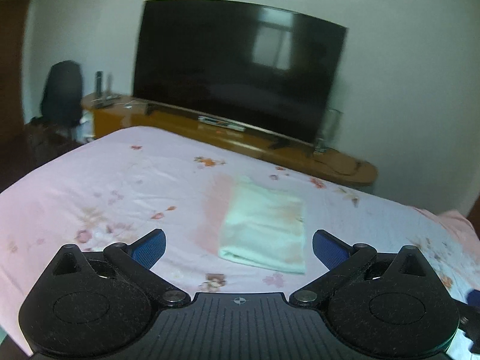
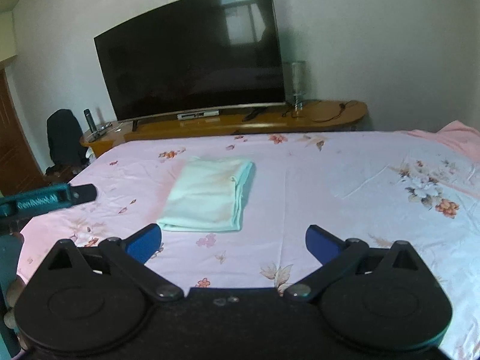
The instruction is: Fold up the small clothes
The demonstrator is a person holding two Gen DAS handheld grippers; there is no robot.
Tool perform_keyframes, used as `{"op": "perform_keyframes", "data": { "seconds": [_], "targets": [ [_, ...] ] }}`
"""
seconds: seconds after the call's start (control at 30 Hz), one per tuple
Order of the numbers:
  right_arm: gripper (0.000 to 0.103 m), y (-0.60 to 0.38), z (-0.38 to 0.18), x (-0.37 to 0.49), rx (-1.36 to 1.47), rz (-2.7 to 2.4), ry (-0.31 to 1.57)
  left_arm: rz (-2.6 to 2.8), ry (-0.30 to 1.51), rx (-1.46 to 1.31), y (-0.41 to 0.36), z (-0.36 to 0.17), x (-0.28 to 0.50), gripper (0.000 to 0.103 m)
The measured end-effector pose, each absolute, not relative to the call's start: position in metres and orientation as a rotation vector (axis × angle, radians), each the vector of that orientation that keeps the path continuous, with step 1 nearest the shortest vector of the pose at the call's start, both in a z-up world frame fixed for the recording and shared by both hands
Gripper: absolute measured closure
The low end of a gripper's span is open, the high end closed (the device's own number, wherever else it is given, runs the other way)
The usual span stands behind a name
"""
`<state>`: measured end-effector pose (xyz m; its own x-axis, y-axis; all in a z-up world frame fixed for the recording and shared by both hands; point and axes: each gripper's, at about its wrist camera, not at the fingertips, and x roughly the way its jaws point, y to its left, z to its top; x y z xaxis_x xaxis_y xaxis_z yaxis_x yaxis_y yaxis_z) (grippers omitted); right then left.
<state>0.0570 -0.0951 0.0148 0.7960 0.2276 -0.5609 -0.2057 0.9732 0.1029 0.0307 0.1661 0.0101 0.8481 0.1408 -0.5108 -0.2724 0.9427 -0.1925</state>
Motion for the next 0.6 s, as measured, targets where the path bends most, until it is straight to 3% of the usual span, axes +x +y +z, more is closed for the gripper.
{"op": "perform_keyframes", "data": {
  "seconds": [0.6],
  "targets": [
    [0.001, -0.090, 0.008, 0.049, 0.013, 0.227, 0.600, 0.276, 0.581, -0.021, 0.144, 0.005, 0.026, 0.000]
  ]
}}
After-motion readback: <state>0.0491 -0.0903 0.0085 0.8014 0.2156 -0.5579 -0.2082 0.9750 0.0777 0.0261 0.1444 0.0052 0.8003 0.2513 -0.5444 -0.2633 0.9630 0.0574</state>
